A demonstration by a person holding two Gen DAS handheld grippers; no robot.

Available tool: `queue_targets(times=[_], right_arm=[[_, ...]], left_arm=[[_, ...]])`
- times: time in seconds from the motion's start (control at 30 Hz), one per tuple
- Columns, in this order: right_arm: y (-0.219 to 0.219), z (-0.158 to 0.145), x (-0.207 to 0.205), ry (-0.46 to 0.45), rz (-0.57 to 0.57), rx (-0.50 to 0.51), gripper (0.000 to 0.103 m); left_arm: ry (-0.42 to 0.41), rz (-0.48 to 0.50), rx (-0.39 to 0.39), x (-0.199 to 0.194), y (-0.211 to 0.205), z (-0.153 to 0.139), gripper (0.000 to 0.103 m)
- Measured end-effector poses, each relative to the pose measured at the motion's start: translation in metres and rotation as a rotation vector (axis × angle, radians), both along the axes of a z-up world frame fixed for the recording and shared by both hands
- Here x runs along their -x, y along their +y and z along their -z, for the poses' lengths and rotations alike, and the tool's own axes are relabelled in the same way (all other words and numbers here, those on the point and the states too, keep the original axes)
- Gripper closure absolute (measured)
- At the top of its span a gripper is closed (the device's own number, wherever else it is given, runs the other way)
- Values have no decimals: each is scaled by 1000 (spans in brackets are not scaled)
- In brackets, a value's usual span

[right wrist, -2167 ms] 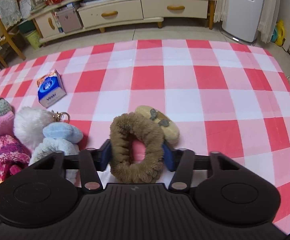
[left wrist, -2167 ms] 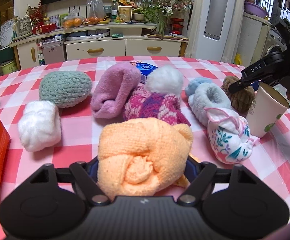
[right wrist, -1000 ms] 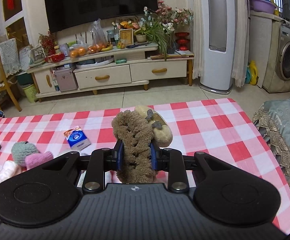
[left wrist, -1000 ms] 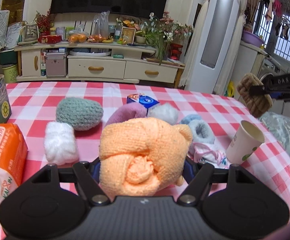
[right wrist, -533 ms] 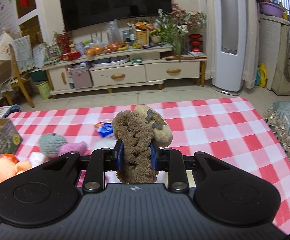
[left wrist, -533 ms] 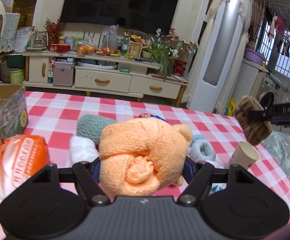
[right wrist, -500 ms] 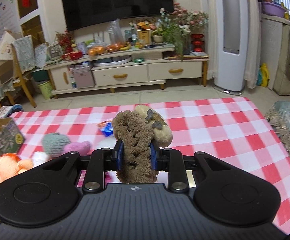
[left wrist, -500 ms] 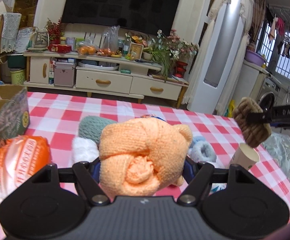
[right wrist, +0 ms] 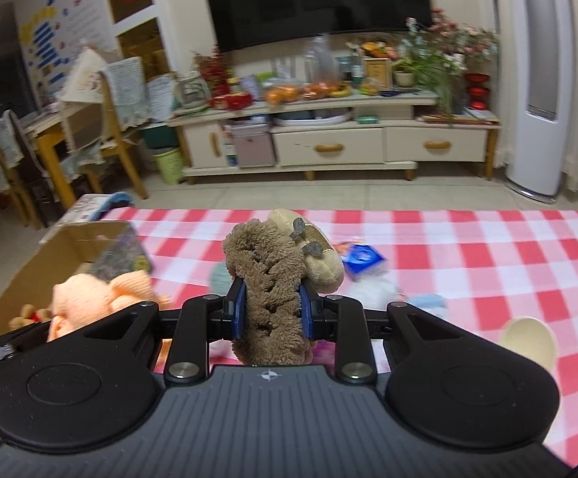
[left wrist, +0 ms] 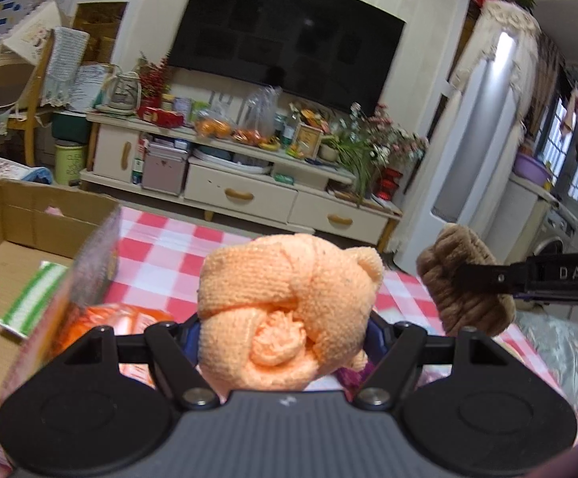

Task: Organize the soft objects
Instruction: 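Carry the orange towel into the box with the left tool while the right tool carries the brown ring there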

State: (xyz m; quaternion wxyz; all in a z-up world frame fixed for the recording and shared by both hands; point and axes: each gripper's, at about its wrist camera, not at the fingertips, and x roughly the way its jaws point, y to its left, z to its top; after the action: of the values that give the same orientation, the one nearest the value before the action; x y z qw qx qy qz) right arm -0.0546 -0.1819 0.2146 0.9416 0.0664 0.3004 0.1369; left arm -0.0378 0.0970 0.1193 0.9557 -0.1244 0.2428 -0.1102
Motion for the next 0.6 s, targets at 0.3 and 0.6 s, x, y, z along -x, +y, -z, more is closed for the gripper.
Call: queue_targets(times=[0.3,0.6], right_arm=[[39,-14,-16,-30,-127,-29,71],[96,-18,-39,-48,-267,-84,70]], left_arm=[[-42,-111,36,1,45,-13,30],[-59,-310,-14,-10,108,-22,30]])
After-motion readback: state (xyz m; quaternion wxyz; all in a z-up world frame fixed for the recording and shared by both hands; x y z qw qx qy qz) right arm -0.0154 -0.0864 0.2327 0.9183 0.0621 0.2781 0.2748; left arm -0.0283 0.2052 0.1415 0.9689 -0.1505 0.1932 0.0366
